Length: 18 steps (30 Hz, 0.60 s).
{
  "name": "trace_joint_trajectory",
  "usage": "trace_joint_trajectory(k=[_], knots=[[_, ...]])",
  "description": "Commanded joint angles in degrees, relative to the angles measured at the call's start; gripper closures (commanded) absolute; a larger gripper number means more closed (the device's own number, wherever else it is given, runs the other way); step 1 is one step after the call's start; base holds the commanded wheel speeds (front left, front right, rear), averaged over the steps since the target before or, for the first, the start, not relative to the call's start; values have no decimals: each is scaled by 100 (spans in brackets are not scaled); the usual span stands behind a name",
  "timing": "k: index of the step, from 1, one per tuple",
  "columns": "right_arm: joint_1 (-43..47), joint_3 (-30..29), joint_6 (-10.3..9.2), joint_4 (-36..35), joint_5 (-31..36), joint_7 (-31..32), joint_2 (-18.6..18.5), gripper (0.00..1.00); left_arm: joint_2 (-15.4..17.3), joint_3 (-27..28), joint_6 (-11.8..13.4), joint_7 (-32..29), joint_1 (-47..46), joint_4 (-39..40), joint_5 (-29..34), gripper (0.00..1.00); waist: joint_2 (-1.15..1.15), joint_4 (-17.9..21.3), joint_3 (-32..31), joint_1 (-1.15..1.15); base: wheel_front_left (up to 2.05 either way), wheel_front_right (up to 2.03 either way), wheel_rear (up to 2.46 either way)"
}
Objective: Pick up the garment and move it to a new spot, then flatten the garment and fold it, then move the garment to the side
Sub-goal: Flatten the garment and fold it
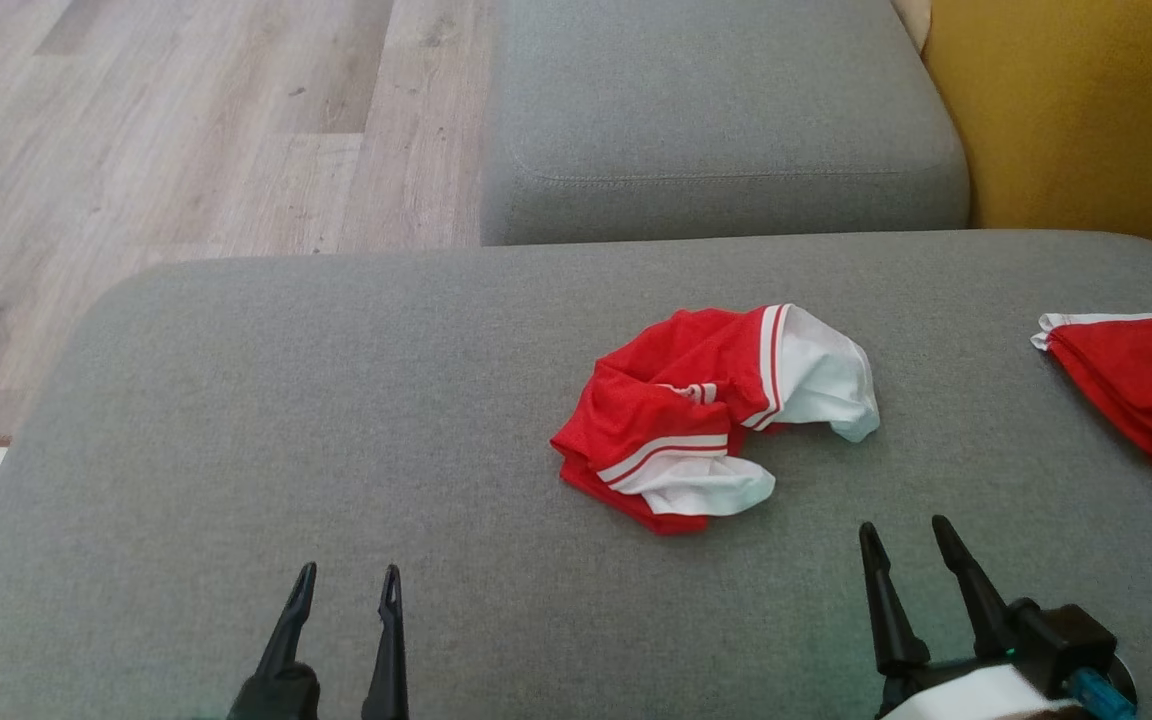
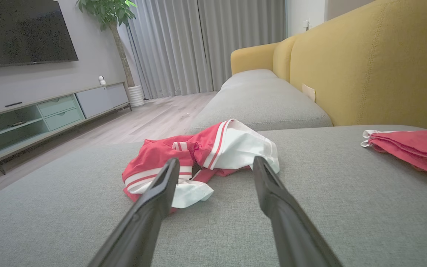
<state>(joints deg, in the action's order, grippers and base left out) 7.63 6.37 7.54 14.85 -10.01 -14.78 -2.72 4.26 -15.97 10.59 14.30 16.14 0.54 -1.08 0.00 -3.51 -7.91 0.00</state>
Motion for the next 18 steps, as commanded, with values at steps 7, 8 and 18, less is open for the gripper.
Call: trace_joint_trajectory(k=[7,8,18], knots=[[-229,126,-5,-159,-7,-22,-16,0,-69,140,-10,70,-340,125,53,0,0,4,10,0,0,0,0],[-226,124,-5,-160,-7,-22,-16,0,-68,138,-9,70,-339,123,56,0,0,4,10,0,0,0,0],[-203,110,-5,-189,-36,-22,-16,0,-48,107,-19,70,-358,97,74,0,0,-6,58,0,0,0,0]])
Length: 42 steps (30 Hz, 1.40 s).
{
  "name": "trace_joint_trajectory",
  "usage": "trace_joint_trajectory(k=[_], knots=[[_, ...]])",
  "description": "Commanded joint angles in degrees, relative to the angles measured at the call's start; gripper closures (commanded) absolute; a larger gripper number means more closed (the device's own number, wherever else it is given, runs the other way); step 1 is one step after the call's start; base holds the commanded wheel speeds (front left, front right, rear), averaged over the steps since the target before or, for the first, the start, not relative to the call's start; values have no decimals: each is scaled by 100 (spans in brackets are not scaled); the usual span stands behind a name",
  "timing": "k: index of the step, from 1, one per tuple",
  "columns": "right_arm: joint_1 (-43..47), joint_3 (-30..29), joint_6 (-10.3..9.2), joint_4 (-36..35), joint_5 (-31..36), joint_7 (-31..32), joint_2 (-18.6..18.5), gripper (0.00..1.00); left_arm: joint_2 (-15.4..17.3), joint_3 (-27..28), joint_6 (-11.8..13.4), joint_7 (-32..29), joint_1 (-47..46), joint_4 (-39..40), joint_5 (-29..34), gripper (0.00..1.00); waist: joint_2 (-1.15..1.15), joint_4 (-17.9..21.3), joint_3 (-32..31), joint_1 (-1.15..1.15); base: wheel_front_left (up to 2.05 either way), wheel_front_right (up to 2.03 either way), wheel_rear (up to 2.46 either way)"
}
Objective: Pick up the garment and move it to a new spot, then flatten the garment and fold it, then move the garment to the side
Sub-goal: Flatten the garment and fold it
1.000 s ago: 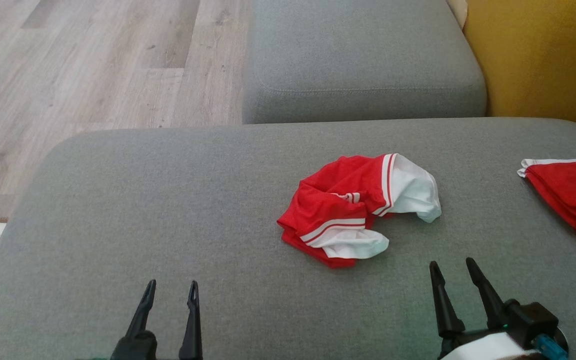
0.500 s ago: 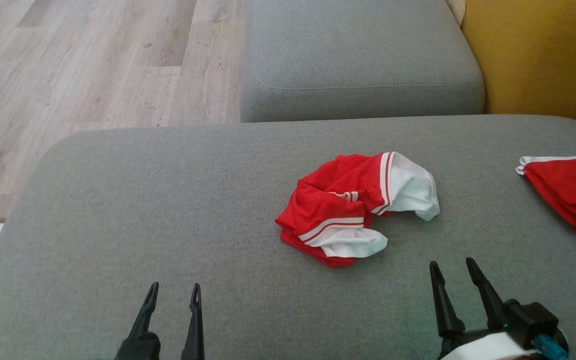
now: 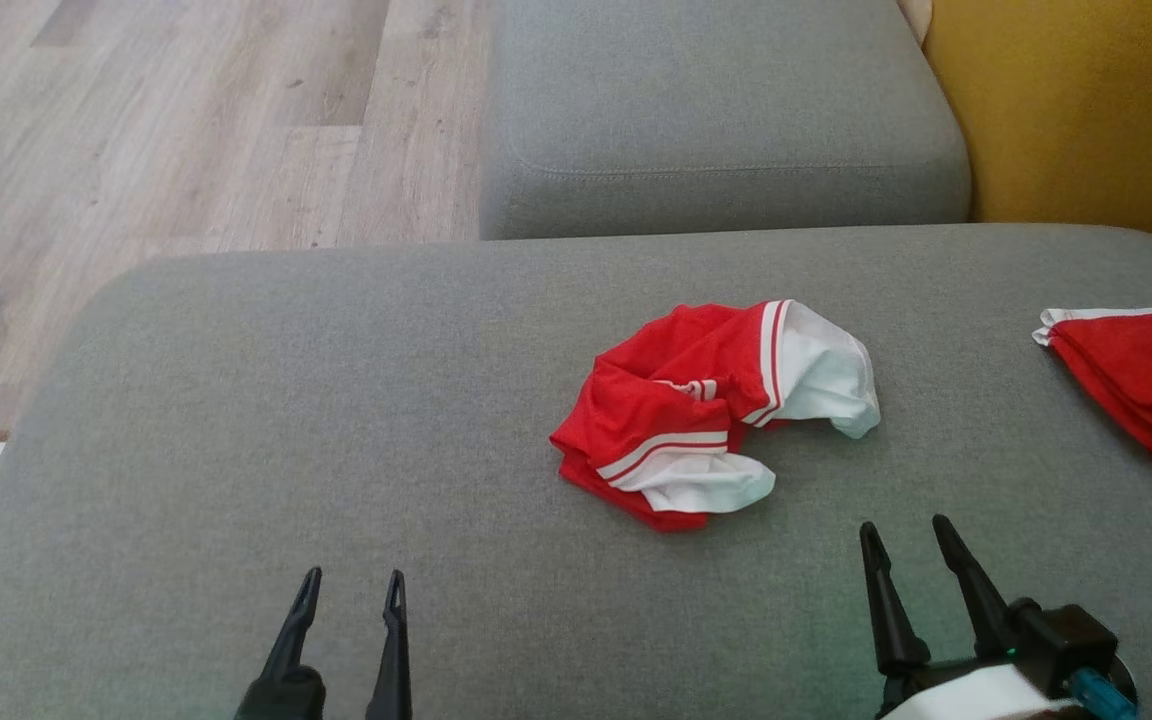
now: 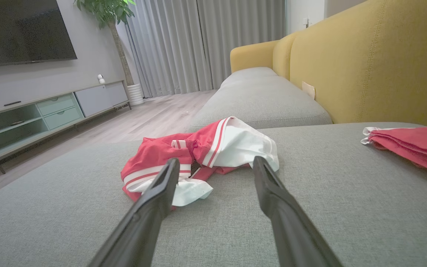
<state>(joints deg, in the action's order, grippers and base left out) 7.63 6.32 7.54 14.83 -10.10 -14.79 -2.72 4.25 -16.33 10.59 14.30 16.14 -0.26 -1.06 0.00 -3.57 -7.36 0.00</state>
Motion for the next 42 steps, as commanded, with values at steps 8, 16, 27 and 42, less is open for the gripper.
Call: trace_joint_trajectory(k=[8,16,27,42], knots=[[-263,142,-5,-150,-67,-21,-16,0,-30,15,-58,70,-422,43,111,0,0,164,107,0,0,0,0],[-539,203,-5,-314,50,-21,-60,0,0,-529,-434,70,-1282,-409,347,0,0,561,629,0,0,0,0],[-881,274,-5,-443,91,-21,-241,0,-78,-1548,-1205,-7,-3671,-2231,888,0,0,1074,1393,0,0,0,0],[-1367,347,-5,-524,0,-21,-207,0,-135,-2440,-1571,-857,-5965,-4317,1239,100,0,1421,2162,0,0,0,0]])
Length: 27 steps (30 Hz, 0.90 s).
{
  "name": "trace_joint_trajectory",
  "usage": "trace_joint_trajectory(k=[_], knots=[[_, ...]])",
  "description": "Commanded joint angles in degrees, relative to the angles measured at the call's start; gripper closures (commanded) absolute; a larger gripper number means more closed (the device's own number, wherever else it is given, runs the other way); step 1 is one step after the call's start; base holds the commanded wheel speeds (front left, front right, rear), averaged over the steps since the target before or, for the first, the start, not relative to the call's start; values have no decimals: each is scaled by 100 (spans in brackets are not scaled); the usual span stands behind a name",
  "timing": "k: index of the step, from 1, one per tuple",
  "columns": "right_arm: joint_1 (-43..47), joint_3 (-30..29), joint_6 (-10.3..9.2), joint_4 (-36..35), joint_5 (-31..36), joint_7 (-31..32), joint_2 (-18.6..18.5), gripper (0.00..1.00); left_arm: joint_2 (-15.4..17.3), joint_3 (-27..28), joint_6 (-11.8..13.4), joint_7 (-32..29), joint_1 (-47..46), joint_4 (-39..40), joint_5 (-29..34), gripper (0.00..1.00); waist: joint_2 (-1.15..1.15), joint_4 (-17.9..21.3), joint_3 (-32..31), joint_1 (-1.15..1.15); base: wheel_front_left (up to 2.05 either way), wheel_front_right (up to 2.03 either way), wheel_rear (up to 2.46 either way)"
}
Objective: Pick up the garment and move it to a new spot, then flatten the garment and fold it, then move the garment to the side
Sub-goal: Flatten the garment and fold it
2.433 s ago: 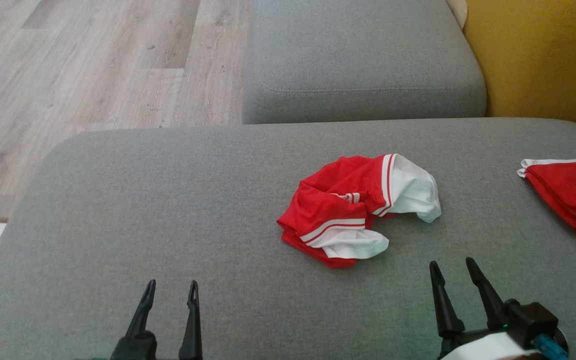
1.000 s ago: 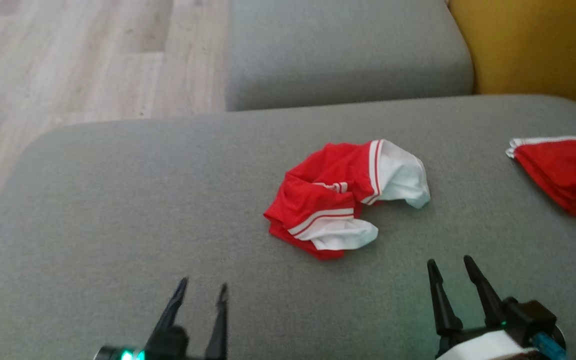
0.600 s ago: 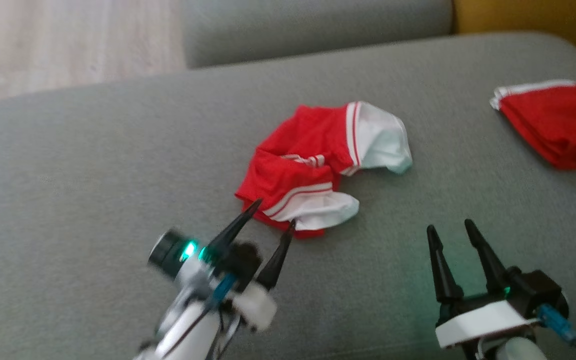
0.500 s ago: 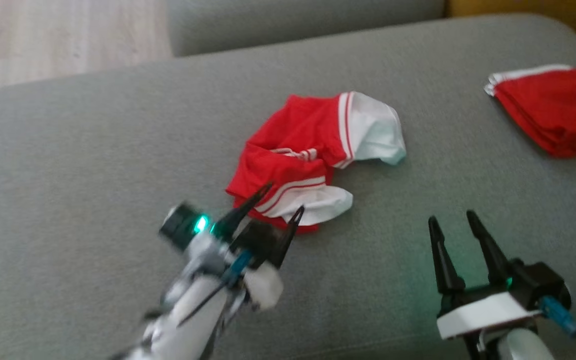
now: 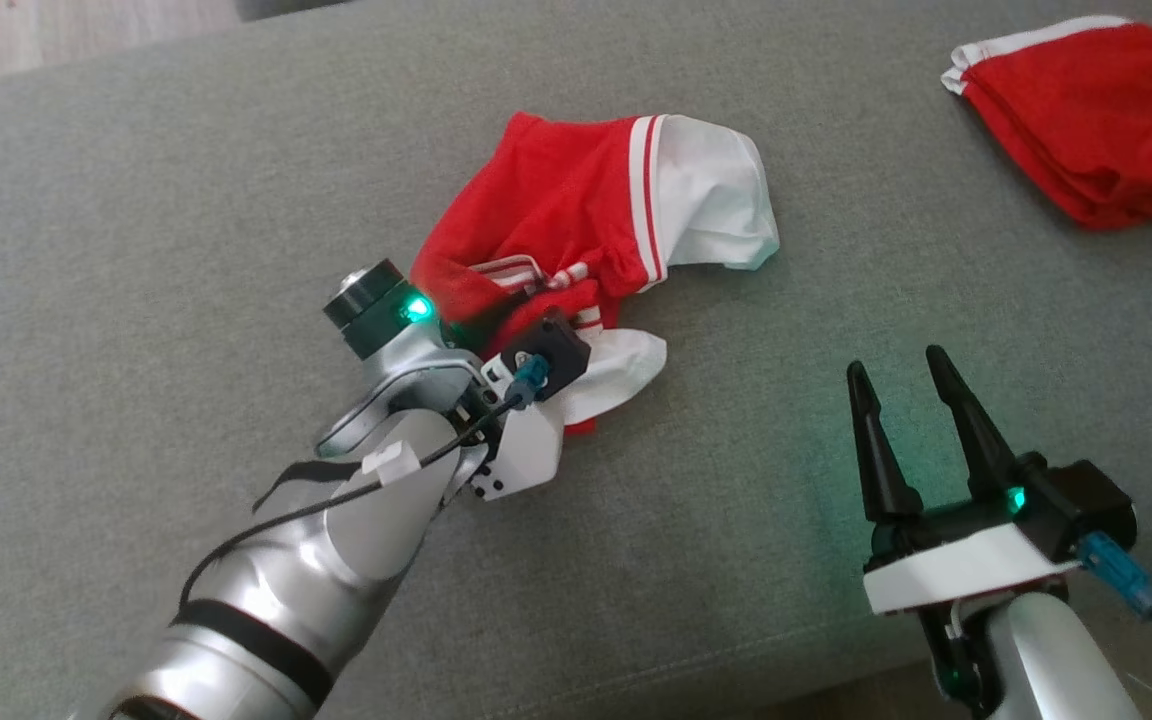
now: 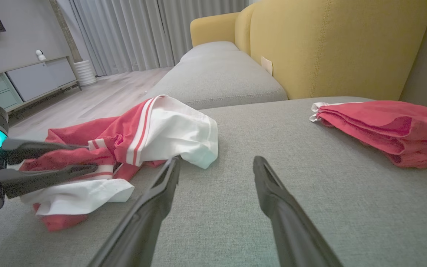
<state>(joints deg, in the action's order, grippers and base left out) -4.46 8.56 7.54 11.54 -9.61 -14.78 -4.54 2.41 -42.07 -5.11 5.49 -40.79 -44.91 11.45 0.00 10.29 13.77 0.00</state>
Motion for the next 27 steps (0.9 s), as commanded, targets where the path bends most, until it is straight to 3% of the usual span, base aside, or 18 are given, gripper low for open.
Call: trace_joint_trajectory(k=[1,6,11,19,22,27], knots=[[-181,119,-5,-188,-55,-22,-19,0,49,111,-31,30,-315,77,-53,100,0,43,59,0,0,0,0],[-257,122,-5,-143,-71,-22,33,0,48,106,-142,319,-455,77,-548,100,0,126,-33,0,0,0,0],[-249,163,-5,-79,-85,-22,90,0,47,117,-225,528,-710,839,-2038,100,0,250,-255,0,0,0,0],[-61,180,-5,-5,-80,-22,136,0,47,373,-235,685,-2166,1871,-4199,100,0,495,-718,0,0,0,0],[2,147,-5,11,-67,-22,142,0,47,553,-149,770,-2496,1891,-4548,100,0,545,-863,0,0,0,0],[164,37,-5,-11,-40,-22,156,0,47,990,325,904,-2492,1466,-5229,100,0,516,-1113,0,0,0,0]])
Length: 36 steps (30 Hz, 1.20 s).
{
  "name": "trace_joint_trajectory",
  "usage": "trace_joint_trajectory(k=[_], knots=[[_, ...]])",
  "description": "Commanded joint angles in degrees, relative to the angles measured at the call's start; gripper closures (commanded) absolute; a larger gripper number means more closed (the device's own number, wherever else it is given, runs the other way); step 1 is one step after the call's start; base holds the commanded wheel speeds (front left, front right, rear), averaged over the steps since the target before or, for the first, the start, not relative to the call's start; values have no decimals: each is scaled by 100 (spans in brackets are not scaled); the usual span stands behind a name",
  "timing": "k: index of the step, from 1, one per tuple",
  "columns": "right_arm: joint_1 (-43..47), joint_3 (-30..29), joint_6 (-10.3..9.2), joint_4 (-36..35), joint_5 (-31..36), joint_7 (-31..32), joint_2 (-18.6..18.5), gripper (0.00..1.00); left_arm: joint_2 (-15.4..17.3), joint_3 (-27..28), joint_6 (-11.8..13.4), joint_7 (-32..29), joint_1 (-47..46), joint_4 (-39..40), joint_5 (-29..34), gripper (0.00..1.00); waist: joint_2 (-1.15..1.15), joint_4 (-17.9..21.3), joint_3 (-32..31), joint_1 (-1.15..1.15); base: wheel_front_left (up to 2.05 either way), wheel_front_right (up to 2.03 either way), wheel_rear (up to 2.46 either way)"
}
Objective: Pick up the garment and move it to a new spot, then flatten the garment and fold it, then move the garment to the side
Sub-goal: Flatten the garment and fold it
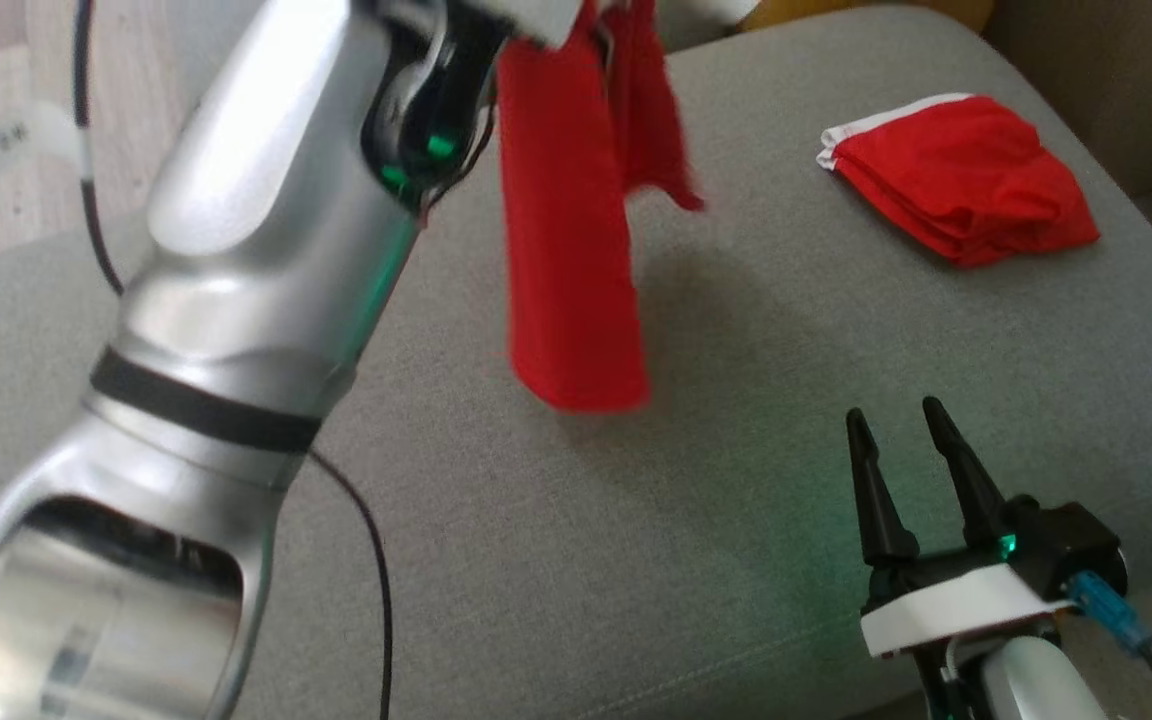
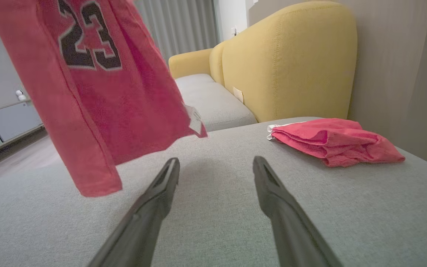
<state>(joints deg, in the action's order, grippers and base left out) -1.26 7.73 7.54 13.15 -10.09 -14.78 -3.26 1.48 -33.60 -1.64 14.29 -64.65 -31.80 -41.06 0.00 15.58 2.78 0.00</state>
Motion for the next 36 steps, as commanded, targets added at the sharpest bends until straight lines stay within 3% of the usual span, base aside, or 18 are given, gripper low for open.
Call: trace_joint_trajectory(k=[1,7,14,20,25,26,27,33,36], knots=[[-135,103,-5,-182,6,-22,29,0,140,185,40,32,69,35,-45,100,0,-48,-25,0,0,0,0],[-87,135,-5,-241,-71,-22,36,0,316,470,267,64,1630,-436,-232,100,0,-230,87,0,0,0,0],[-24,27,-5,-241,24,-22,37,0,527,1596,541,69,3840,533,328,100,0,-530,194,0,0,0,0],[-7,7,-5,-273,113,-22,0,0,296,2508,359,70,5230,1439,958,100,0,-861,277,0,0,0,0],[-14,38,-5,-283,147,-22,-29,0,167,2782,307,70,5805,1645,1383,100,0,-1061,280,0,0,0,0],[-12,45,-5,-280,145,-22,-37,0,159,2763,340,70,5887,1607,1478,66,0,-1092,275,0,0,0,0],[-8,55,-5,-274,141,-22,-48,0,153,2731,376,70,5955,1551,1552,0,0,-1121,266,0,0,0,0],[51,76,-5,-249,134,-22,-73,0,150,2617,818,71,6253,1650,2478,0,0,-1187,195,0,0,0,0],[78,86,-5,-238,131,-22,-73,0,310,2429,873,71,6309,1891,3140,0,0,-1189,174,0,0,0,0]])
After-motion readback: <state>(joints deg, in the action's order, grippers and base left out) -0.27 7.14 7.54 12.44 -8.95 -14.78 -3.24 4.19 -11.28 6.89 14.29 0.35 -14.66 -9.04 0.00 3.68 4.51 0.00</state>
